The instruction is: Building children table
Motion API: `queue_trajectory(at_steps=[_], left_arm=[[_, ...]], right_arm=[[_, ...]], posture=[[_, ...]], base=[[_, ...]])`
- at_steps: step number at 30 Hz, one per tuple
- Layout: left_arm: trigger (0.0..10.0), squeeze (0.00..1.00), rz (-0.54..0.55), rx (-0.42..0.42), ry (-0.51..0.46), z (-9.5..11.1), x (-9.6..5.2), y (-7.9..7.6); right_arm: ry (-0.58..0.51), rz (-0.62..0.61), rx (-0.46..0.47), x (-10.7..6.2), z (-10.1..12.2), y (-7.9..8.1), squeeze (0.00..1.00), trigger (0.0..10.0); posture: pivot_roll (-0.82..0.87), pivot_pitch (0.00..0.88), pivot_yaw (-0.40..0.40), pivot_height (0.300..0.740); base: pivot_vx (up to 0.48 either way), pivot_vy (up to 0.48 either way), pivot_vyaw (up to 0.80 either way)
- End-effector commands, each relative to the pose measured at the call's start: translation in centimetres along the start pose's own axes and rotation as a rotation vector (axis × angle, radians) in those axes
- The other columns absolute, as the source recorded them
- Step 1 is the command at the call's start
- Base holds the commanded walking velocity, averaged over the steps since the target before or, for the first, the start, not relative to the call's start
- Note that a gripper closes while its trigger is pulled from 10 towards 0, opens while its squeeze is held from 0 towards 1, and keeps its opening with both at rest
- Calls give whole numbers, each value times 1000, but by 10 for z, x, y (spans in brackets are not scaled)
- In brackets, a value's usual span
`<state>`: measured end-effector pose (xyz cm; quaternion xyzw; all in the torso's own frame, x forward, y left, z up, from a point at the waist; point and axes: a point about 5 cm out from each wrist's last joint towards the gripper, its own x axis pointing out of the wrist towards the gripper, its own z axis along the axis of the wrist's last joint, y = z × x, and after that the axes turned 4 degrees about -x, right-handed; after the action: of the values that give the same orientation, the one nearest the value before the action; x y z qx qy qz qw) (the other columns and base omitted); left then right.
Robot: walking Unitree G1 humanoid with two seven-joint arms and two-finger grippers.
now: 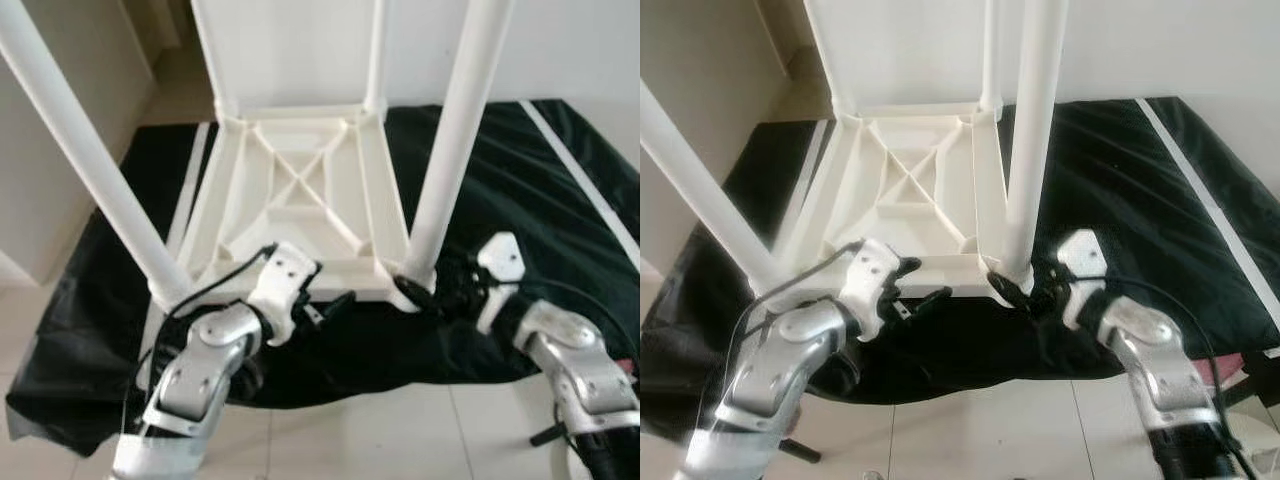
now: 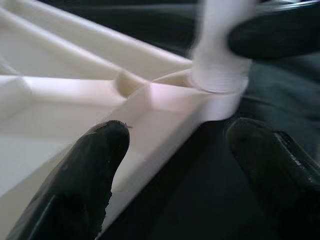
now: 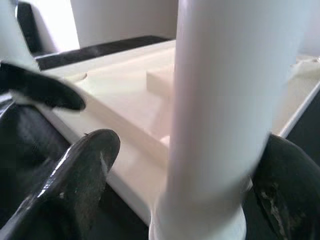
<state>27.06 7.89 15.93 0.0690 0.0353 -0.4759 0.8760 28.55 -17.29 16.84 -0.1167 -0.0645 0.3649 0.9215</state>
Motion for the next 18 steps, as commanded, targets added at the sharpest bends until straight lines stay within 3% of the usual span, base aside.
queue_trajectory(at_steps=[1,6,7,9,10,11,12,18], left_arm=[[10000,0,-73,17,10,-1,0,-6],[10000,0,-54,-24,10,-1,-2,-6],[10000,0,-51,-82,13,-2,-4,-5],[10000,0,-52,-124,15,-3,-5,-5],[10000,0,-37,-126,8,-2,-7,-4],[10000,0,-27,-118,2,-1,-8,-3],[10000,0,-21,-117,-1,-1,-9,-3],[10000,0,23,-97,-11,1,-9,0]], right_arm=[[6,16,-4,5,-4,4,0,10000],[-9,12,14,22,-6,6,0,10000],[-5,3,23,25,-9,5,0,8392],[-2,-3,29,27,-11,5,0,8392],[3,-6,30,28,-12,5,0,2941],[5,-7,30,28,-13,5,0,2941],[5,-15,34,27,-14,4,0,0],[29,-46,69,21,-20,2,0,0]], posture=[[-33,37,29,740],[-4,42,11,740],[2,46,7,740],[5,48,5,740],[10,52,1,740],[10,52,1,740],[14,59,0,740],[29,81,-6,740]], base=[[0,0,0],[0,0,0],[0,0,0],[0,0,0],[0,0,0],[0,0,0],[0,0,0],[0,0,0]])
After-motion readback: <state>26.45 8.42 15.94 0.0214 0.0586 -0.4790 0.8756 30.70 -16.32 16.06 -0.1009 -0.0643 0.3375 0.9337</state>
